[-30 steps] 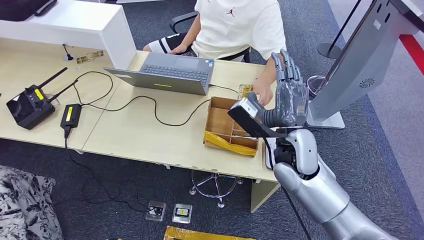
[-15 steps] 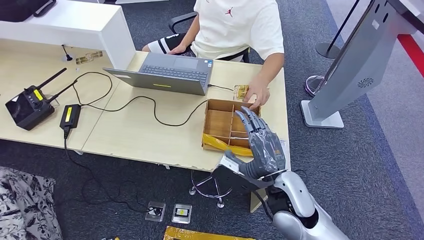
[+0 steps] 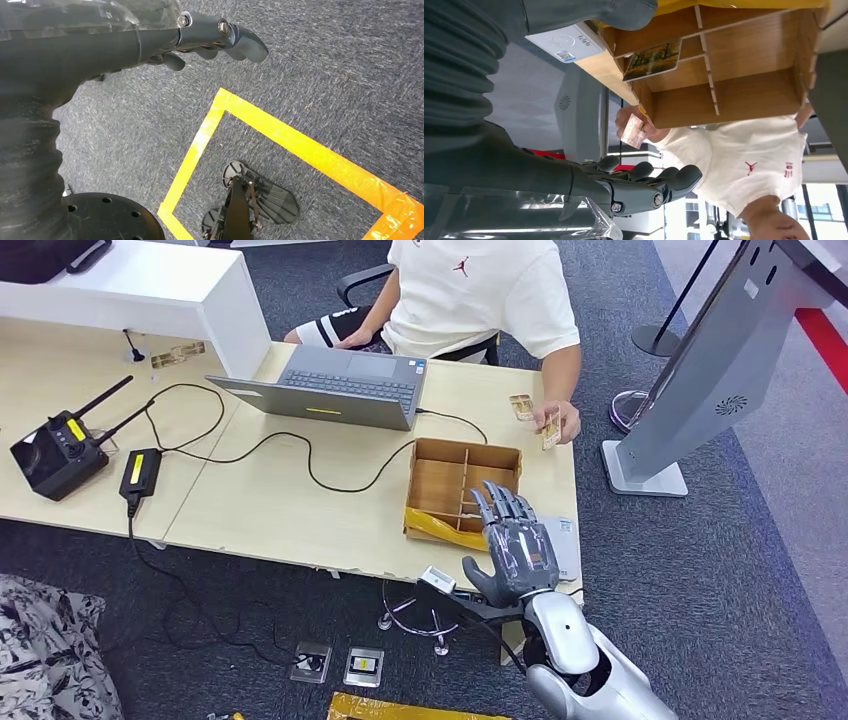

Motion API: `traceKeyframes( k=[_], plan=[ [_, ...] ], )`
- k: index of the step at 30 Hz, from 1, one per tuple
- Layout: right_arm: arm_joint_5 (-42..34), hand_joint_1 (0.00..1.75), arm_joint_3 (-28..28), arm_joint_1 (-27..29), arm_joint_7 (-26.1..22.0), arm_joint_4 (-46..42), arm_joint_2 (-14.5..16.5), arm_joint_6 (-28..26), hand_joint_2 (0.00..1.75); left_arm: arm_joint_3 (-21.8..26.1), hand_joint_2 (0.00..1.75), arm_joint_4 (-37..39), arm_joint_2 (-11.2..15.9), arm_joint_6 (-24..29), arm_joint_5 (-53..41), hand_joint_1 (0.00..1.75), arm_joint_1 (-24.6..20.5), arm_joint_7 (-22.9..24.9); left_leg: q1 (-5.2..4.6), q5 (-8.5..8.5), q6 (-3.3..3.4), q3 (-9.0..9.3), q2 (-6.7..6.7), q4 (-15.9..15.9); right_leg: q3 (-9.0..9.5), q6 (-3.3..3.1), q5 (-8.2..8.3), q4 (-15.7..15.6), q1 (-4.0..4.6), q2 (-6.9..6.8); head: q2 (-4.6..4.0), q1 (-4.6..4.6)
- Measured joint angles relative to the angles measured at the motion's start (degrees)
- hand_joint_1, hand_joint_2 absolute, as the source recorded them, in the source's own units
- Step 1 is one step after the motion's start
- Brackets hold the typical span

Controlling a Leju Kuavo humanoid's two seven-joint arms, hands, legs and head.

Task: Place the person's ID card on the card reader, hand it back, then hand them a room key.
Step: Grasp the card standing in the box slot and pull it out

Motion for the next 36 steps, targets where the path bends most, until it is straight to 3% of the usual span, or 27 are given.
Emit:
traceKeyframes(
  k=[14, 36],
  plan=[
    [0.1, 0.00, -0.4, -2.3, 3.1, 11.9, 2.8, -3.3, 1.75, -0.6, 1.75, 0.3, -0.2, 0.0, -1.9, 0.00, -0.4, -1.4, 0.00, 0.00, 0.00, -0.01, 0.00, 0.0, -0.03, 0.00, 0.00, 0.0, 0.00, 0.00, 0.00, 0.00],
    [0.1, 0.00, -1.3, -4.3, 3.4, 16.5, 4.0, -5.9, 1.75, -0.6, 1.75, 0.5, -0.3, 0.1, -3.4, 0.00, -1.0, -1.1, 0.00, 0.00, 0.00, -0.02, 0.00, 0.0, -0.03, 0.00, 0.00, 0.0, 0.00, 0.00, 0.00, 0.00]
  ],
)
